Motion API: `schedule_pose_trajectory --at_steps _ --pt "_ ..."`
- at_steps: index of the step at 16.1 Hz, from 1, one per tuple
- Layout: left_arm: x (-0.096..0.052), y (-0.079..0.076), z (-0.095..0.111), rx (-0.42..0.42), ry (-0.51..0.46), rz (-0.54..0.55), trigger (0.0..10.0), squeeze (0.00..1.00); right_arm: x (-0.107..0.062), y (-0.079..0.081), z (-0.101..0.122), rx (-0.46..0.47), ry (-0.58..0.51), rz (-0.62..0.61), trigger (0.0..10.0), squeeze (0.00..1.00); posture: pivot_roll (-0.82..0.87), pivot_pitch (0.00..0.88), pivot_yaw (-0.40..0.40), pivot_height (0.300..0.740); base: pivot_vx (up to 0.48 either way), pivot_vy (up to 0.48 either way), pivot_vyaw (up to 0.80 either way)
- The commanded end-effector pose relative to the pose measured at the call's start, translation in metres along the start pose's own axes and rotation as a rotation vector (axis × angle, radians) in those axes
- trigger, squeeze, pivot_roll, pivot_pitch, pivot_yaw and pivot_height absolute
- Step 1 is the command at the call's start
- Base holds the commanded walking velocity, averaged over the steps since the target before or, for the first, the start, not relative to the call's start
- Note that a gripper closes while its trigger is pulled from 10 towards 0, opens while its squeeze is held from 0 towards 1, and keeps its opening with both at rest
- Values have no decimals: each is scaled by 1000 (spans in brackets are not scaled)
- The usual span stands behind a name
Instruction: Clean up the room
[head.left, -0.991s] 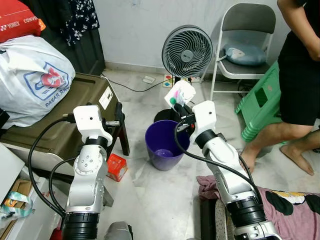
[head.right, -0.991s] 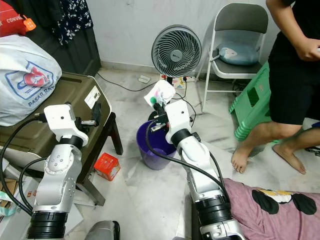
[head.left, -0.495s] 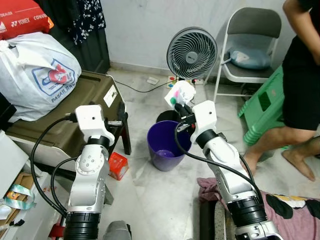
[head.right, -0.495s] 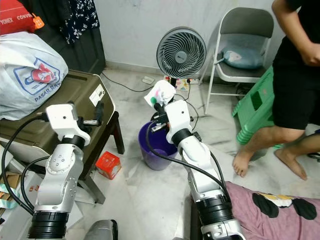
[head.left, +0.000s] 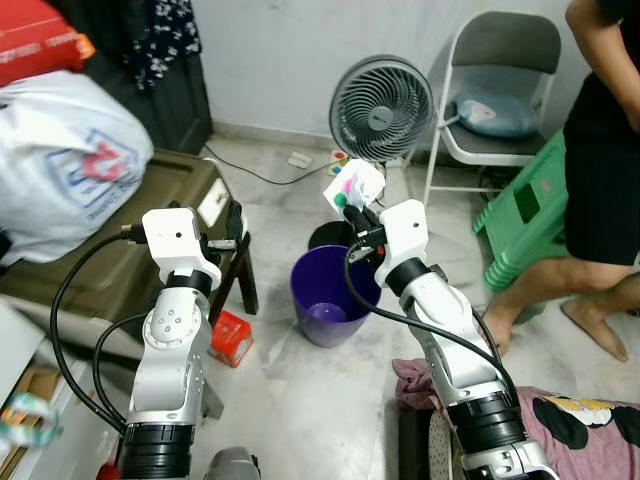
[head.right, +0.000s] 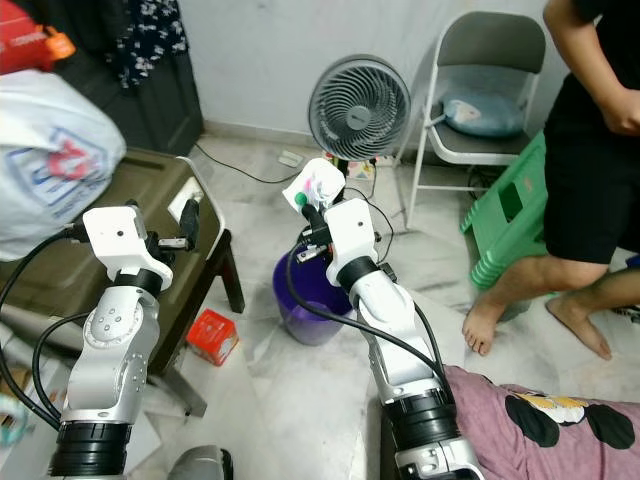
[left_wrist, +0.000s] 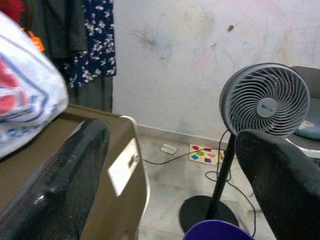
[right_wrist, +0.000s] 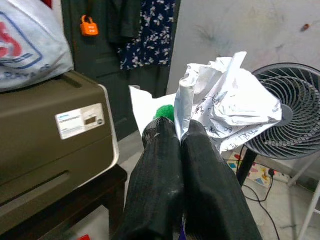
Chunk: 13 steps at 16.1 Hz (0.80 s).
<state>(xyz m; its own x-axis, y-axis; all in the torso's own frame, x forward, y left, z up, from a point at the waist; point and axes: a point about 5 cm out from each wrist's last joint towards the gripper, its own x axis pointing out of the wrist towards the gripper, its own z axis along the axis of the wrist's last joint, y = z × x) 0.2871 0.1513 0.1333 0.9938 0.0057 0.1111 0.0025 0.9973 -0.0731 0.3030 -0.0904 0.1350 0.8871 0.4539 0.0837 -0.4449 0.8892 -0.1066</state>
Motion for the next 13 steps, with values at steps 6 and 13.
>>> schedule_pose_trajectory --at_steps 6,13 --pt "1 -3 3 -8 -9 -19 10000 0 1 -3 2 5 -14 -29 10000 0 39 21 -44 740 305 0 0" --pt "3 -2 1 -5 10 21 10000 0 2 -3 2 -25 -22 -32 10000 0 41 5 -40 740 0 0 114"
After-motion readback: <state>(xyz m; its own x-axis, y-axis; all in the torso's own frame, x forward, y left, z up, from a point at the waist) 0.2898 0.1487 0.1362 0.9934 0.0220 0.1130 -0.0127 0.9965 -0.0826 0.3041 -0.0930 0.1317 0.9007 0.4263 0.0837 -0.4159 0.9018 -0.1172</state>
